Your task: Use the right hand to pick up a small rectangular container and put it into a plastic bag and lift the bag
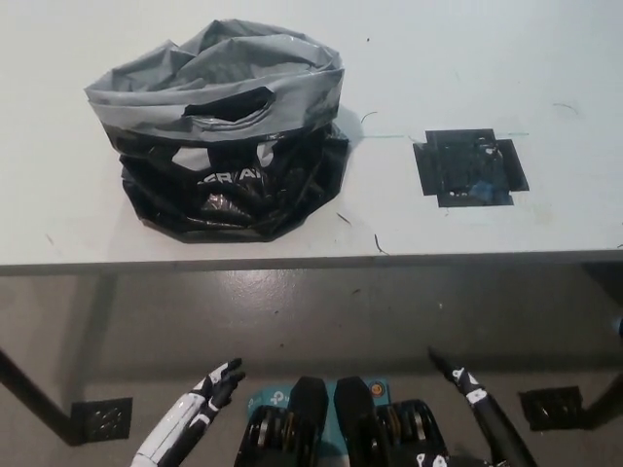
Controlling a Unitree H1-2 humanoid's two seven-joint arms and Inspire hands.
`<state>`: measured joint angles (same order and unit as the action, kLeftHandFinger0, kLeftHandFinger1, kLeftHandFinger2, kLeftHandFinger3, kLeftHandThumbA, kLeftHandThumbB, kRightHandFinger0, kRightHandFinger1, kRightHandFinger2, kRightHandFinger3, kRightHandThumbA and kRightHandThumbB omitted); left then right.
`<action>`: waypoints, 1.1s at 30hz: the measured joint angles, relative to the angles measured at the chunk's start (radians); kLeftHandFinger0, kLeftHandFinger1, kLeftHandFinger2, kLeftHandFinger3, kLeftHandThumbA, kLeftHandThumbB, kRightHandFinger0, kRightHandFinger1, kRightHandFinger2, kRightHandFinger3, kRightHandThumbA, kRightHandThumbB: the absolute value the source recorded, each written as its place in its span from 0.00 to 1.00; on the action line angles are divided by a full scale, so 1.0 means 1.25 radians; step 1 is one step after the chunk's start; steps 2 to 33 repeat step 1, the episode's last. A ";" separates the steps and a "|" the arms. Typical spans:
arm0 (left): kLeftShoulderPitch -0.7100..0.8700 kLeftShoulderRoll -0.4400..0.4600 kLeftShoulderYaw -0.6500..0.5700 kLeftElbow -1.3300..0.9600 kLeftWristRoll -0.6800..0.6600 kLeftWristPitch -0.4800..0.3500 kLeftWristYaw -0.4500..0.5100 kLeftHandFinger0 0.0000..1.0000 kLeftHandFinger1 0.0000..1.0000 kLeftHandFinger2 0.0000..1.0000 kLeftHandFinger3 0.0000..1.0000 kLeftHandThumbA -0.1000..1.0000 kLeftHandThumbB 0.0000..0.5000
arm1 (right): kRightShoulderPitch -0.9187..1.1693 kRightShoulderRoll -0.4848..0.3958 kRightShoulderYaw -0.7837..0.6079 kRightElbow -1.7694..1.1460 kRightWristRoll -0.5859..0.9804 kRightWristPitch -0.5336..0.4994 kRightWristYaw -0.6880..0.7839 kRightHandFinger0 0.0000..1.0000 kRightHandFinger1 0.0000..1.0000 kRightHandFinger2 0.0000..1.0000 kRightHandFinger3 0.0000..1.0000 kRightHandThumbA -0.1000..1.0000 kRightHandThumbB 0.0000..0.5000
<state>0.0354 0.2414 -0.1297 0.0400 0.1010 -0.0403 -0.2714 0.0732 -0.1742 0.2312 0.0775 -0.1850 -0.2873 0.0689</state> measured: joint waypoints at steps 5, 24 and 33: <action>0.000 0.000 0.000 0.000 0.000 0.000 0.000 1.00 1.00 1.00 1.00 1.00 0.62 | 0.000 0.000 0.000 0.000 0.000 0.000 0.000 1.00 1.00 1.00 1.00 0.93 0.64; 0.000 0.000 0.000 0.000 0.000 0.000 0.000 1.00 1.00 1.00 1.00 1.00 0.62 | 0.000 0.000 0.000 0.000 0.000 0.000 0.000 1.00 1.00 1.00 1.00 0.93 0.64; 0.000 0.000 0.000 0.000 0.000 0.000 0.000 1.00 1.00 1.00 1.00 1.00 0.62 | 0.000 0.000 0.000 0.000 0.000 0.000 0.000 1.00 1.00 1.00 1.00 0.93 0.64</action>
